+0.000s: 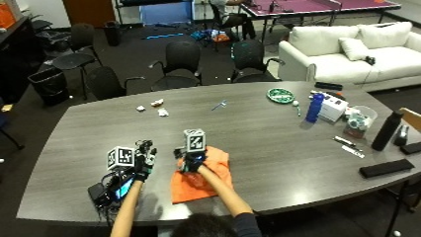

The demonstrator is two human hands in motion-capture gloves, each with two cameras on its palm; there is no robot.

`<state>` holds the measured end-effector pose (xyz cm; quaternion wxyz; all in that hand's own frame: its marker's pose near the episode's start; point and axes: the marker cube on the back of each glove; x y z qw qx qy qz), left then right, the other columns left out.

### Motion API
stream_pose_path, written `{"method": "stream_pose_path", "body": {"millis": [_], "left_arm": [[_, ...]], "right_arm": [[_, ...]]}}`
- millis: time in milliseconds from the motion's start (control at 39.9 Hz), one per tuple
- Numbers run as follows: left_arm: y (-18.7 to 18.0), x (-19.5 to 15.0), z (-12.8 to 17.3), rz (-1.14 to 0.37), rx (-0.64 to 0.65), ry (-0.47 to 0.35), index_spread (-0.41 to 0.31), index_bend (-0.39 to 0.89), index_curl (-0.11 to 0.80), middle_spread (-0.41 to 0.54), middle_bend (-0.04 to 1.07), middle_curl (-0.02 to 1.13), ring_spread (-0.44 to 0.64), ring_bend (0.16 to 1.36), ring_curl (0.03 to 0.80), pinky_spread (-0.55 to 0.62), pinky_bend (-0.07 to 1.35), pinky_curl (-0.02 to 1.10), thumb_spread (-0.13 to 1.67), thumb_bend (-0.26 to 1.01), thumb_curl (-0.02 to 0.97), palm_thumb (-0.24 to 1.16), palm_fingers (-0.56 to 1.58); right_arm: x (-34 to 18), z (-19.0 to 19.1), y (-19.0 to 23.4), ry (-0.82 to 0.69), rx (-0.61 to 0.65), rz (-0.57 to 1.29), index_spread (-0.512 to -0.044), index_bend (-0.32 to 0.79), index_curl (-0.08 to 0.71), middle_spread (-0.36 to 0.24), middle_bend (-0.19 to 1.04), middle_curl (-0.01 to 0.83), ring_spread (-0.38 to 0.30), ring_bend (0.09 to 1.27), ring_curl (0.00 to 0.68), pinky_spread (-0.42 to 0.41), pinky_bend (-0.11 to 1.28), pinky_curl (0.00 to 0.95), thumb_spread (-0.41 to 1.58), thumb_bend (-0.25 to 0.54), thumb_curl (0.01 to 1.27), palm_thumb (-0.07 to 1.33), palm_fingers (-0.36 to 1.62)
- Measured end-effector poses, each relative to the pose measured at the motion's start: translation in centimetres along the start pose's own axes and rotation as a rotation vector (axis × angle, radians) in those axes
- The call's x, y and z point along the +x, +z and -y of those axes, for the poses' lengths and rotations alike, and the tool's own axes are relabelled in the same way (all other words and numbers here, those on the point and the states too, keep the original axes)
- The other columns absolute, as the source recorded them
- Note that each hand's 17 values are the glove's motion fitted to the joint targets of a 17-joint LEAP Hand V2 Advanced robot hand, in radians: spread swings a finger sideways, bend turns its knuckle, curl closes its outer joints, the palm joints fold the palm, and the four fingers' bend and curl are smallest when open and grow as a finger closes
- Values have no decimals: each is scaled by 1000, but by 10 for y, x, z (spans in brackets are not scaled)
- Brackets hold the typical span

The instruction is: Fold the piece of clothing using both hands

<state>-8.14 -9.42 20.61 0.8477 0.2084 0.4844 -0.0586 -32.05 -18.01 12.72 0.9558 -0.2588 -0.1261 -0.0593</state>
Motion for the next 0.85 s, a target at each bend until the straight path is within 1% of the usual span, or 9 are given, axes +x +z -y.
{"method": "stream_pose_path", "body": {"millis": [75, 100, 125, 200, 301, 376, 501, 751, 851], "left_arm": [[-24, 3, -5, -21, 26, -24, -121, 129, 422, -85, 184, 348, 16, 378, 343, -69, 244, 380, 1396, 65, 351, 503, 844], [-32, 2, -7, -17, 28, -26, -124, 126, 417, -87, 189, 353, 6, 377, 344, -78, 252, 384, 1393, 63, 353, 504, 857], [-38, 1, -9, -11, 30, -27, -125, 127, 414, -89, 187, 355, 1, 373, 345, -85, 259, 387, 1392, 64, 355, 511, 863], [-53, -2, -13, 7, 50, -29, -126, 128, 406, -94, 186, 365, -11, 373, 353, -98, 259, 393, 1385, 61, 363, 523, 865], [-68, 0, -16, 14, 96, -52, -128, 131, 396, -98, 179, 372, -20, 370, 358, -109, 263, 400, 1377, 51, 371, 526, 865], [-80, 8, -18, 33, 111, -62, -129, 132, 389, -100, 180, 377, -24, 366, 359, -114, 260, 401, 1374, 44, 375, 530, 867], [-90, 19, -18, 42, 117, -75, -127, 136, 381, -102, 177, 381, -29, 358, 360, -119, 257, 403, 1370, 34, 382, 536, 867], [-109, 44, -19, 187, 89, -78, -126, 148, 375, -95, 166, 383, -15, 349, 362, -113, 249, 406, 1368, 10, 391, 536, 855], [-112, 48, -20, 207, 92, -70, -125, 155, 377, -89, 158, 378, -9, 344, 362, -105, 246, 406, 1368, 2, 393, 538, 846]], "right_arm": [[-46, 15, 46, -32, -77, -62, -257, 135, 438, -228, 399, 526, -256, 652, 489, -321, 637, 452, 263, -41, 708, 969, 1291], [-60, 22, 58, -50, -76, -76, -250, 69, 416, -226, 393, 524, -257, 685, 498, -323, 677, 461, 320, -51, 700, 948, 1280], [-72, 28, 69, -70, -70, -83, -244, 39, 400, -225, 390, 524, -256, 704, 500, -328, 703, 465, 374, -53, 693, 932, 1265], [-97, 35, 81, -116, -56, -61, -233, 25, 367, -217, 383, 522, -250, 736, 501, -335, 734, 466, 567, -56, 655, 870, 1231], [-113, 31, 66, -114, -24, -31, -223, 45, 333, -200, 394, 524, -246, 747, 502, -327, 744, 467, 725, -43, 612, 816, 1205], [-117, 34, 53, -117, 25, -37, -208, 87, 326, -187, 399, 525, -233, 736, 497, -320, 735, 463, 797, -18, 599, 831, 1212], [-111, 70, 45, -104, 78, -65, -200, 93, 311, -170, 398, 525, -226, 730, 492, -316, 733, 456, 866, -13, 583, 857, 1215], [-98, 31, -10, -95, 253, -107, -194, 101, 296, -158, 382, 521, -220, 719, 481, -311, 730, 445, 922, -22, 561, 869, 1220], [-93, 31, -13, -89, 253, -96, -193, 102, 292, -156, 380, 521, -219, 719, 478, -310, 726, 441, 929, -23, 555, 872, 1221]]}}
